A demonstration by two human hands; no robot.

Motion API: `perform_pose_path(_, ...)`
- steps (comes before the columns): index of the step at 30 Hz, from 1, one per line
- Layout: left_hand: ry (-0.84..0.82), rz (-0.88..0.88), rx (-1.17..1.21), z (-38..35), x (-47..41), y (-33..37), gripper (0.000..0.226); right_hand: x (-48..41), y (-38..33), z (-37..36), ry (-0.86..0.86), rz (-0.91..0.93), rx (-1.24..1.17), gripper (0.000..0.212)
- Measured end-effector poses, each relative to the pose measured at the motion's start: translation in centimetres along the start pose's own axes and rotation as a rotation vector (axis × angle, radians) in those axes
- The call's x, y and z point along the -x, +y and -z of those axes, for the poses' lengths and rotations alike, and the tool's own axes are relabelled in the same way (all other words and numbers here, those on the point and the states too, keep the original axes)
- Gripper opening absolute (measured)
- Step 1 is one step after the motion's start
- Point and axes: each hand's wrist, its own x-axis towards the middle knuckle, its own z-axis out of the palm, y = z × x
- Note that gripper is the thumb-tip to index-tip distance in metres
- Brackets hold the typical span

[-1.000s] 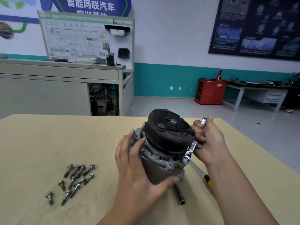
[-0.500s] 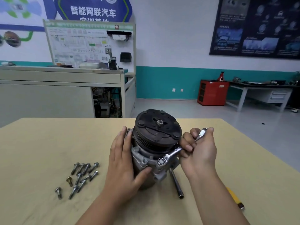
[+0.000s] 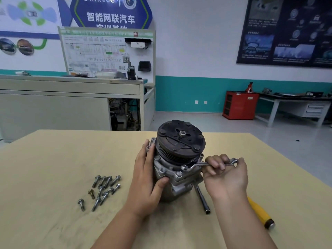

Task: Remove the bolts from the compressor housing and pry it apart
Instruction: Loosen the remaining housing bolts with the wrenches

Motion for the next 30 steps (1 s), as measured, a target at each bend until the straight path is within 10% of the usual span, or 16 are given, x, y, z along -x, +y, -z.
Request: perform_pose_path(30, 0.14, 0.259, 0.301, -0.1, 0.4, -1.3, 0.041, -3.9, 0.5, 1.1, -0.216, -0.129, 0.117, 0.048)
